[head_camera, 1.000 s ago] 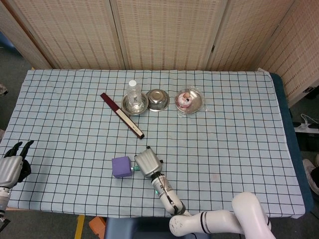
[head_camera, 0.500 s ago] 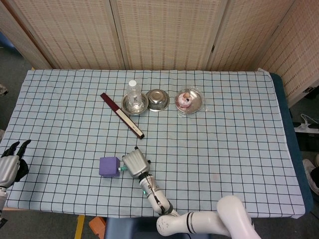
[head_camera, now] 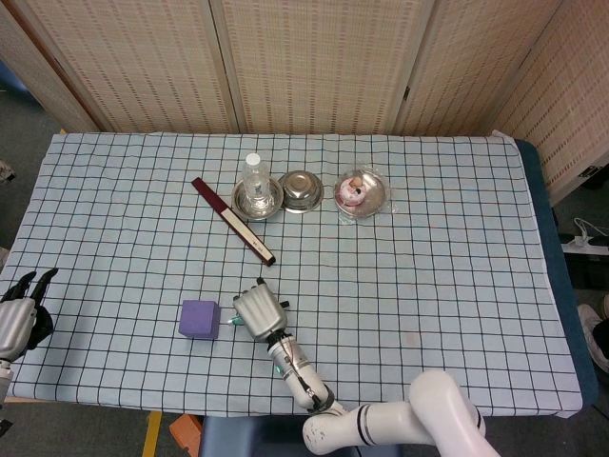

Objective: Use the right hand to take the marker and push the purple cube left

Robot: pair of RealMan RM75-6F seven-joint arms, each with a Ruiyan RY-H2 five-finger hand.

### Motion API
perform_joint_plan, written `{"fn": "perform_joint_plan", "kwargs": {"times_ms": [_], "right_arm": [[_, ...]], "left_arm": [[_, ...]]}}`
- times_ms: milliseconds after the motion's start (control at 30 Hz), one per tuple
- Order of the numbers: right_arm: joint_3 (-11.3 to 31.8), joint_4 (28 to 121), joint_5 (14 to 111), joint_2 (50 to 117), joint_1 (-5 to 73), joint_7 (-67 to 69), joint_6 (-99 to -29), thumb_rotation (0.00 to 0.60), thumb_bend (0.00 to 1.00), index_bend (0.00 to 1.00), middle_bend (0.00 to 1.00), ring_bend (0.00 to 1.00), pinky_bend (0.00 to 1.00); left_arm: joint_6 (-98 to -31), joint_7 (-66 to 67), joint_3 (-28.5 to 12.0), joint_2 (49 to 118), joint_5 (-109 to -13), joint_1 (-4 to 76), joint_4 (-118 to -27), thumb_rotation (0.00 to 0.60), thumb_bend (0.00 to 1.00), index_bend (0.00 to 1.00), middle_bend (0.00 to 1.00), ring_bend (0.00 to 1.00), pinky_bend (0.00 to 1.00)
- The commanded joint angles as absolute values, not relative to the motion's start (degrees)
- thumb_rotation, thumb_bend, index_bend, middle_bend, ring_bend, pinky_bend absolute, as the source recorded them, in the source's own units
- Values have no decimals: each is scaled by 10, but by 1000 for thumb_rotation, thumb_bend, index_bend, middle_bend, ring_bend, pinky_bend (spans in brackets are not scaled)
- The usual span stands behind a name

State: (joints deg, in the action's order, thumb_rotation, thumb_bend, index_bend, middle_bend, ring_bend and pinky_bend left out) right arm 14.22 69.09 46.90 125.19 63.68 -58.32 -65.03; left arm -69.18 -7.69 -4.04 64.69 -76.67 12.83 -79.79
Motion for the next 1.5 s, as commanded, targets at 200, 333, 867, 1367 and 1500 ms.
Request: {"fn": "perform_joint_plan", "kwargs": {"times_ms": [200,333,867,1367,1500], "right_arm": [[64,888,469,1081,538,-657,-738,600,438,881,794,571,364],[27,932,479,1018,497,-643,-762,600,438,859,794,571,364],[-60,906,513,914,375,-460,-696,600,360,16,176,142,231],[-110,991,766,733,204,-307,-942,600,228,0,0,0,52],[-118,944,781,722,134,-244,-1006,600,213,0,0,0,29]], "left_arm": [[-692,-57,-41,652,-765,131,-801,600,489,0,0,0,148],[-691,-48,-40,654,-762,131,-801,600,490,0,0,0,148],[-691,-27,-36,659,-763,131,-804,600,489,0,0,0,148],[-731,-26,-24,650,-803,119,-827,600,483,0,0,0,166],[-737,-39,-16,641,-813,112,-842,600,474,0,0,0,205]]}}
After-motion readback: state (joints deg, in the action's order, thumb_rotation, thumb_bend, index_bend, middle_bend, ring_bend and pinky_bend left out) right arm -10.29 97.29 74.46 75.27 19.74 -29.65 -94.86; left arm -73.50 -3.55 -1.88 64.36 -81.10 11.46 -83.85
